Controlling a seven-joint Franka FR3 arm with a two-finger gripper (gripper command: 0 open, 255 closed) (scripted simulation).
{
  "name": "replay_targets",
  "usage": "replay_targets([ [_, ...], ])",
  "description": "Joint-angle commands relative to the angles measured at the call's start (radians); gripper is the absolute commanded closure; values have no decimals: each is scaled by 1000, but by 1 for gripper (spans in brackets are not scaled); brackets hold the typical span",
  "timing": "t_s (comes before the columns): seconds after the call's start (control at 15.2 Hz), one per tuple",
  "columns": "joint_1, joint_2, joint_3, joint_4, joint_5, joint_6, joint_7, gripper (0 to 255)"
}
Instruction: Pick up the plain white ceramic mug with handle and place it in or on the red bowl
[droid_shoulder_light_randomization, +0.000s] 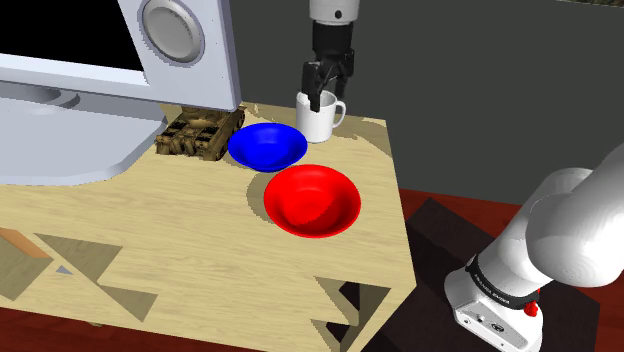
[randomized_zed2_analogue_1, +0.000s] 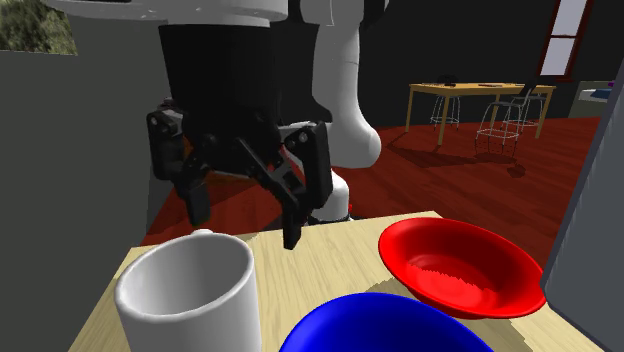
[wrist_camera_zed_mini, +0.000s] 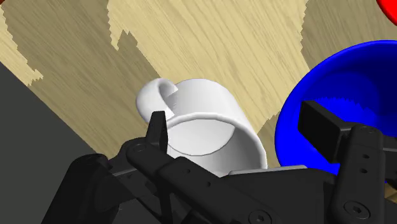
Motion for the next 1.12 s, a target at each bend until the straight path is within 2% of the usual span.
replay_targets([
  [0.0,6,82,13,92,-3,-12,27,0],
  [0.13,14,149,24,165,-7,-20,52,0],
  [0.66,15,148,23,61,-7,82,52,0],
  [1.06,15,148,23,62,-7,82,52,0],
])
